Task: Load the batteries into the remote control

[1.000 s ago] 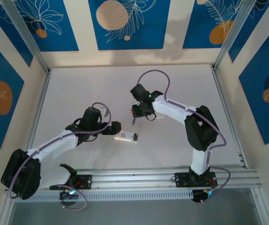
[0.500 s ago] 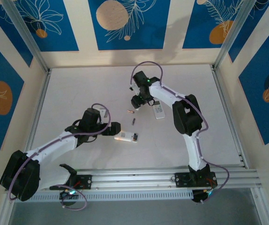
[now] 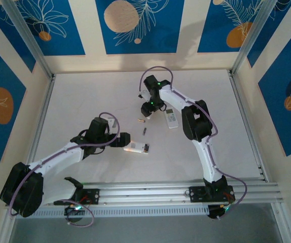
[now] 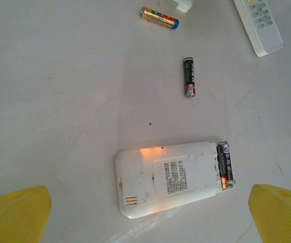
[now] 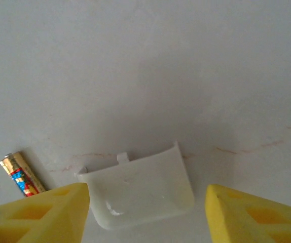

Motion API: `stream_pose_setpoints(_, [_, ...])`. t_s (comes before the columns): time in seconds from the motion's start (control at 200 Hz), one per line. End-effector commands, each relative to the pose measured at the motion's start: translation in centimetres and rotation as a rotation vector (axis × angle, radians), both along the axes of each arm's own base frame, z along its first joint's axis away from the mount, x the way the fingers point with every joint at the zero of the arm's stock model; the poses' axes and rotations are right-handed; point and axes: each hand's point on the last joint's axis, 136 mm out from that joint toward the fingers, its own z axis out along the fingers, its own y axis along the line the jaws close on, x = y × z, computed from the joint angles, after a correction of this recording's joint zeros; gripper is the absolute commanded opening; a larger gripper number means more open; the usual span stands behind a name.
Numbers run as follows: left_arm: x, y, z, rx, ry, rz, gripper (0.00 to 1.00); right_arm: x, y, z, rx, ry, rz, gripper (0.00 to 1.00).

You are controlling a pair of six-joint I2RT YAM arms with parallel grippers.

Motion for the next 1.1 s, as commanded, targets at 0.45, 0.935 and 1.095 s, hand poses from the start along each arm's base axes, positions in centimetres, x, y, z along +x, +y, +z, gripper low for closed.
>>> stream_pose_setpoints(0.45, [0.0, 0.0, -0.3, 0.016, -0.012, -0.017, 1.00, -2.5, 0.5, -1.5, -0.035, 0.089, 0.112, 0.64])
stream_pose_setpoints(0.935, [-0.2, 0.2, 0.1, 0.014, -0.022, -0.013, 1.00, -2.0, -1.3, -2.7, -0.142, 0.075, 0.110, 0.68])
stream_pose_setpoints(1.095, [-0.1, 0.1, 0.3, 0.007, -0.027, -0.015, 1.00, -2.1, -1.4, -2.4, -0.094, 0.114, 0.083, 0.69])
